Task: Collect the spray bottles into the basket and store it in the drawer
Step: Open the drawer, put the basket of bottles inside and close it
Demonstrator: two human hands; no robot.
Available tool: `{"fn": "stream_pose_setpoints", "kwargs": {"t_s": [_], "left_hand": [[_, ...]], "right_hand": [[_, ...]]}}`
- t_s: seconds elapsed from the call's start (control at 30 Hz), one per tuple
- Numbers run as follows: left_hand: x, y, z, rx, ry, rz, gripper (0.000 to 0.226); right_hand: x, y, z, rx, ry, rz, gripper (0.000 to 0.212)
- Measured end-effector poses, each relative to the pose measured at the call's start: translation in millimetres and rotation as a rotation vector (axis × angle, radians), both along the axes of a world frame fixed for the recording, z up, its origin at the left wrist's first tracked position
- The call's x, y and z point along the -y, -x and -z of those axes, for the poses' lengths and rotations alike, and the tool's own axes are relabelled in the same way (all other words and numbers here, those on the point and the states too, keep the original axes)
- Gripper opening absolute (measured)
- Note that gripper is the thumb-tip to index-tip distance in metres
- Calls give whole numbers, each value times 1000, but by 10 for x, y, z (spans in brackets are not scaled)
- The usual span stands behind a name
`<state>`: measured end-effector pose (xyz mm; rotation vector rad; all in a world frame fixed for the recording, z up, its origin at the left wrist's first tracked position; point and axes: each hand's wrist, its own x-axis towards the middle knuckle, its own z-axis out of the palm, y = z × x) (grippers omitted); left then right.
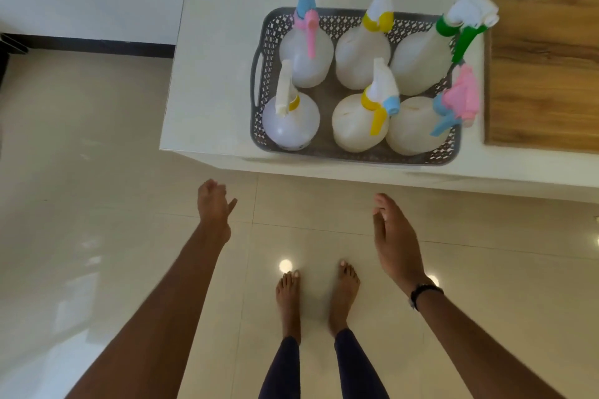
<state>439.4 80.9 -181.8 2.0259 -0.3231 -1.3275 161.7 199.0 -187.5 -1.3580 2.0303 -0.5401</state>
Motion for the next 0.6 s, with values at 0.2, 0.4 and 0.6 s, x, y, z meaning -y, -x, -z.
{"fn": "stream_pose_setpoints", "kwargs": {"t_s": [0.2, 0.4, 0.6], "left_hand": [[246, -201, 439, 31, 14, 314, 62], [544, -1076, 89, 81, 109, 149, 48], [706, -1003, 292, 95, 138, 242, 53]], "right_hand": [[271, -623, 197, -114, 53, -171, 38], [586, -1074, 273, -98, 135, -146, 36], [733, -1241, 281, -138, 161, -114, 35]]}}
